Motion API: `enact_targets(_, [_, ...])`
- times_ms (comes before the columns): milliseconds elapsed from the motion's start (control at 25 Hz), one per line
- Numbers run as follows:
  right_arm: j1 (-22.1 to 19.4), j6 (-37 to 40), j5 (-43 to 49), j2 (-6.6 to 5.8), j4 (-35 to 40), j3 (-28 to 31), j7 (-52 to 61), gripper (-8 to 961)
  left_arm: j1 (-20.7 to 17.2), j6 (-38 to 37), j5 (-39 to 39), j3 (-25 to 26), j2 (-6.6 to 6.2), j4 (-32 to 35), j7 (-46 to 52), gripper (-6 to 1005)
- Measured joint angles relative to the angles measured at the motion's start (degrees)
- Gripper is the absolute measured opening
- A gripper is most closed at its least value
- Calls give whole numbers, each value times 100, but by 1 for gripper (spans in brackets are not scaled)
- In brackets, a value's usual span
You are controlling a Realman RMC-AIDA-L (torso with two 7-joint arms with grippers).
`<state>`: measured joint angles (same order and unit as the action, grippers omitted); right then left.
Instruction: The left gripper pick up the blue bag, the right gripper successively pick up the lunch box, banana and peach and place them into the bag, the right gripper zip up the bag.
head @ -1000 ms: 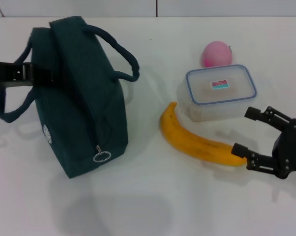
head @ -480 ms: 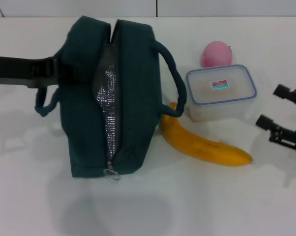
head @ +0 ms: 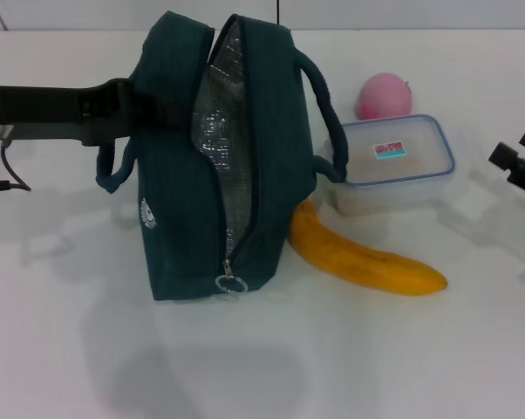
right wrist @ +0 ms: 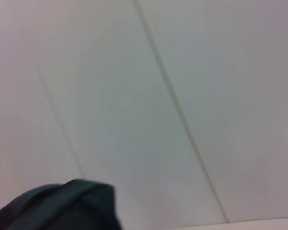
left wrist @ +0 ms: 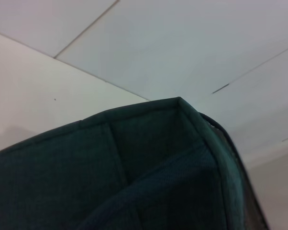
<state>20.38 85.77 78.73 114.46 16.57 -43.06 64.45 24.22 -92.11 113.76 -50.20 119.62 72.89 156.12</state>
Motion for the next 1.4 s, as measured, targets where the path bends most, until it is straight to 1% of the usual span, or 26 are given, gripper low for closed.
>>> enact_targets(200, [110, -643, -230, 59, -32, 2, 708, 885, 106, 14, 17, 9, -18, -274, -3, 23])
enact_targets(360, [307, -997, -330, 71, -146, 5, 1176, 885, 127, 17, 25, 5, -26, -319, -26, 23])
enact_targets(560, [629, -1358, -781, 80, -636, 7, 1562, 885, 142, 18, 35, -8, -27, -327, -33, 23])
enact_targets(760, [861, -1678, -795, 89, -933, -67, 1851, 885, 188, 18, 39, -4, -33, -335, -35, 23])
enact_targets(1040, [1103, -1896, -786, 150, -1241, -164, 1897, 885, 258, 18, 107, -6, -35, -365, -38, 23])
enact_targets(1080, [1218, -1969, -786, 158, -1326, -223, 1898, 885, 267, 18, 136, -6, -34, -385, -38, 23])
enact_targets(1400, [1332, -1946, -779, 169, -1425, -238, 1915, 869, 311, 18, 182, -3, -37, -486, -57, 23])
